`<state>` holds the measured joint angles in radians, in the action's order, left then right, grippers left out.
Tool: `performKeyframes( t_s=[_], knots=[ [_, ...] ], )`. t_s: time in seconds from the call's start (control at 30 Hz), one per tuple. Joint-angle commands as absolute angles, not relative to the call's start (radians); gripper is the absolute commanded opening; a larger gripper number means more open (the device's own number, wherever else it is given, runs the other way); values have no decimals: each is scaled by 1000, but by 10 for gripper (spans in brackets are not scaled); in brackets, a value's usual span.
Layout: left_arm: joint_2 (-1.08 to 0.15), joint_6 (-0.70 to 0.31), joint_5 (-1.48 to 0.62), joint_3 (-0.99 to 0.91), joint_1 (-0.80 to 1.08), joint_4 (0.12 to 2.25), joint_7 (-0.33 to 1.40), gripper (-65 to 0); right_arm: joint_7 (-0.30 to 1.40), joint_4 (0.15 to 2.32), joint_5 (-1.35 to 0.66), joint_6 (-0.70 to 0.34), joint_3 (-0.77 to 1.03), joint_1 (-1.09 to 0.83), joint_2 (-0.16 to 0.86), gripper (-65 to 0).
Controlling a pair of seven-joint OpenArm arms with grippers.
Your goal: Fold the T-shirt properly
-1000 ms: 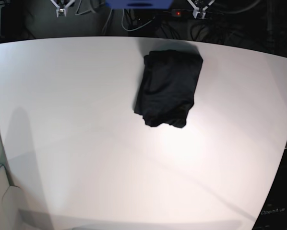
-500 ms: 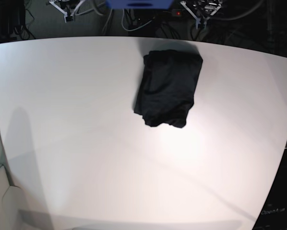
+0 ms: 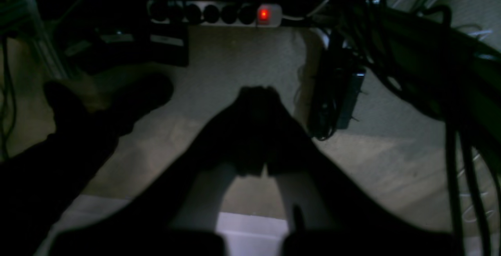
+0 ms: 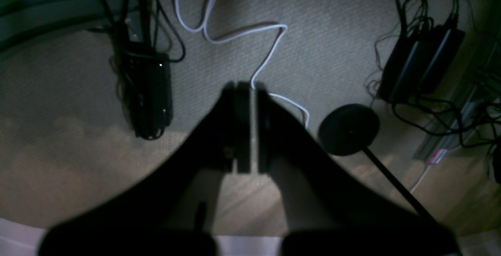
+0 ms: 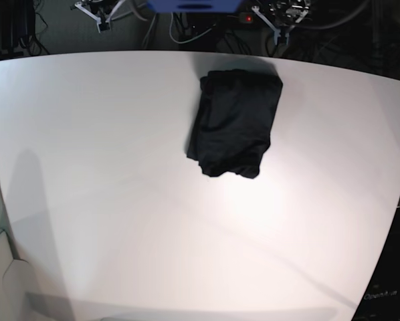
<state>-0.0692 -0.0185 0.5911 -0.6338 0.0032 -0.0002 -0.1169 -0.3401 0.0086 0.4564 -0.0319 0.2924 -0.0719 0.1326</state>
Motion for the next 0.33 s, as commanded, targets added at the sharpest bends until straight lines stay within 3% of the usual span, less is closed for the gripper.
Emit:
performKeyframes(
  t_s=[0.0, 0.3],
  knots=[
    [-74, -15, 588, -619, 8, 0, -130, -650, -343, 10, 449, -24, 294, -71, 131, -636],
    [-64, -97, 581, -611, 12, 0, -131, -650, -318, 10, 447, -22, 294, -70, 101, -635]
  ],
)
